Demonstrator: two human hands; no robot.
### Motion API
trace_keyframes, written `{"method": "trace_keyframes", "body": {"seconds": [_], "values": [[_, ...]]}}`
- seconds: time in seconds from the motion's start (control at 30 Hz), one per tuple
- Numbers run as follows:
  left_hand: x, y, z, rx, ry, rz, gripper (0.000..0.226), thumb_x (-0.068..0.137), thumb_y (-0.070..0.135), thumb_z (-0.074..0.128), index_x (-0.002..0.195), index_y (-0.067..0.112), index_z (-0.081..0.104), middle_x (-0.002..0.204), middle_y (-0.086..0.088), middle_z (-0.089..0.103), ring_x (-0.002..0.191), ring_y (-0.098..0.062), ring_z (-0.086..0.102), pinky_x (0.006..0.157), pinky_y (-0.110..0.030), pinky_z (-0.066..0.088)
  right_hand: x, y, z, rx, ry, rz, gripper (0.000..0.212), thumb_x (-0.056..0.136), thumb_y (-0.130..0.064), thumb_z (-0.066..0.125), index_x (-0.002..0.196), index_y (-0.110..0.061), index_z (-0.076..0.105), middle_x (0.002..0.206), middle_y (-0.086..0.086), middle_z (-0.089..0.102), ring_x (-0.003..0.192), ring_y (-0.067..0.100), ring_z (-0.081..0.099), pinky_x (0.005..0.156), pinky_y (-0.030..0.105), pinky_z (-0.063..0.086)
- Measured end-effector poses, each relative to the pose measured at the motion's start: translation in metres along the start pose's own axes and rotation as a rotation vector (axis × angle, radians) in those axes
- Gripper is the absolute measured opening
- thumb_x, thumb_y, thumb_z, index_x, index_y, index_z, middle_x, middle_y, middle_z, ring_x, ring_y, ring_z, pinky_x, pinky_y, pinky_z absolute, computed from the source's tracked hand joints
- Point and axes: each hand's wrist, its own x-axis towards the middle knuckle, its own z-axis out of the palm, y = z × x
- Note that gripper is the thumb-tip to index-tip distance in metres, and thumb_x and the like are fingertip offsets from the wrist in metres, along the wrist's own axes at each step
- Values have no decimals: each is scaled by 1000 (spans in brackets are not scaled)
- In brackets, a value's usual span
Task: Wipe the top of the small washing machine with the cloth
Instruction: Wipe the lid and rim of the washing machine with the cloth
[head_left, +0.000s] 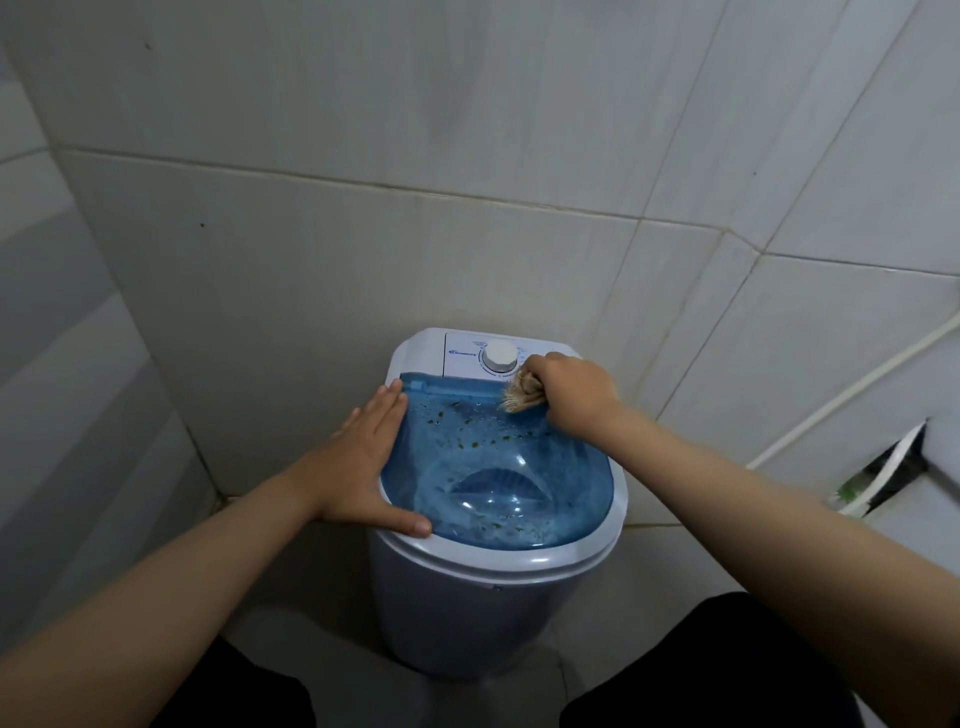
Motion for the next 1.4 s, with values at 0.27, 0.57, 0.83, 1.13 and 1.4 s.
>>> {"method": "trace_keyframes", "body": {"seconds": [0.27, 0.57, 0.83, 1.13, 1.4], "values": [[-1, 2, 0, 8, -14, -6, 145, 46, 91, 51, 144, 14, -24, 150, 1, -36, 139, -11, -29, 112, -33, -13, -63, -14, 6, 51, 5, -67, 49, 77, -3, 55, 123, -20, 49, 118, 5, 58, 99, 32, 60, 69, 37, 49], [-2, 4, -2, 15, -18, -13, 145, 45, 92, 49, 144, 13, -23, 151, 0, -34, 140, -12, -27, 112, -34, -12, -80, -23, -30, 96, -262, -210, 46, 67, -4, 56, 108, -25, 57, 102, 3, 67, 95, 28, 61, 75, 40, 55], [-2, 4, -1, 6, -11, -10, 146, 44, 93, 49, 144, 15, -24, 150, 2, -35, 140, -11, -27, 114, -34, -12, 2, -25, -23, 84, -50, -133, 39, 72, 2, 50, 107, -15, 55, 103, 10, 65, 93, 34, 60, 69, 39, 51], [-1, 1, 1, -16, -3, -1, 146, 44, 93, 49, 144, 16, -24, 150, 3, -36, 140, -10, -27, 113, -34, -12, -11, -38, -1, 0, -19, -144, 40, 74, 3, 55, 112, -12, 51, 110, 11, 59, 92, 36, 60, 59, 34, 36], [-1, 2, 1, 0, -4, -5, 145, 45, 91, 51, 144, 14, -23, 151, 1, -34, 140, -11, -27, 115, -35, -10, -71, -39, -14, 0, -176, -326, 50, 74, -2, 54, 119, -22, 48, 112, 3, 59, 94, 31, 60, 72, 42, 53]]}}
